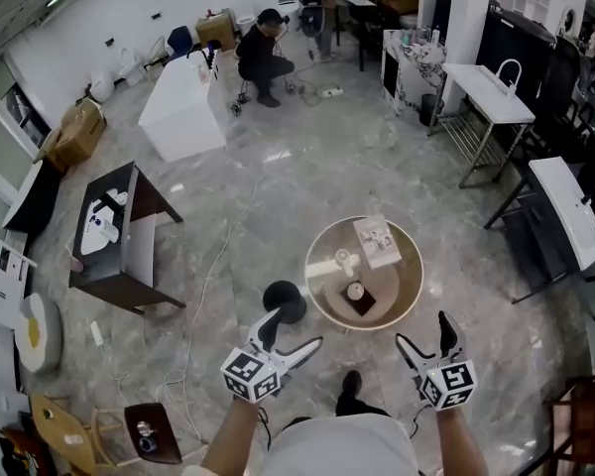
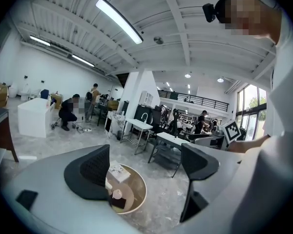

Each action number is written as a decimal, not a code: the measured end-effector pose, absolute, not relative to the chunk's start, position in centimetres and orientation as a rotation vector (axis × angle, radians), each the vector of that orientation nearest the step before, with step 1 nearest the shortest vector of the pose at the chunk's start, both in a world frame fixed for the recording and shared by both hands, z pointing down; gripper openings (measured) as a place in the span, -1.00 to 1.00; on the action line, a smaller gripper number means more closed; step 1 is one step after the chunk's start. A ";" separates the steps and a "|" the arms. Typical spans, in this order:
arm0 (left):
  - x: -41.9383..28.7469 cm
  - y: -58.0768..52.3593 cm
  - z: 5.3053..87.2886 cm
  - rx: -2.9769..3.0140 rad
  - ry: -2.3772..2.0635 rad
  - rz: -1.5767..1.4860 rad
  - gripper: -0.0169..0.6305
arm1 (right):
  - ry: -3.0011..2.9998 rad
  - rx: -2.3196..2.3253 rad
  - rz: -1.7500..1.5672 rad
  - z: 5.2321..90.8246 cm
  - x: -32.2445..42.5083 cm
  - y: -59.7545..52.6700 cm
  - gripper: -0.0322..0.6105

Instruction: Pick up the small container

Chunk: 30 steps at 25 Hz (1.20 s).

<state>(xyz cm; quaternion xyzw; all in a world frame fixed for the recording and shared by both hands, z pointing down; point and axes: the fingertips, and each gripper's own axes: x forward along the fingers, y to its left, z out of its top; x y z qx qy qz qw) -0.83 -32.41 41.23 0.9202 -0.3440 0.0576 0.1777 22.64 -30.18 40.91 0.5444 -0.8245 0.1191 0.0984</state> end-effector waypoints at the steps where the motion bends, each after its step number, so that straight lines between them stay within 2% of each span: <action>1: -0.4 -33.4 41.4 2.598 -0.982 0.166 0.48 | -2.444 1.602 0.359 41.3 23.1 -31.3 0.53; 12: 3.3 -40.4 42.5 2.524 -1.010 0.153 0.45 | -2.479 1.512 0.438 43.5 26.2 -38.8 0.53; 30: 3.3 -48.2 45.6 2.587 -0.764 0.270 0.45 | -2.378 1.661 0.521 45.3 24.4 -43.8 0.53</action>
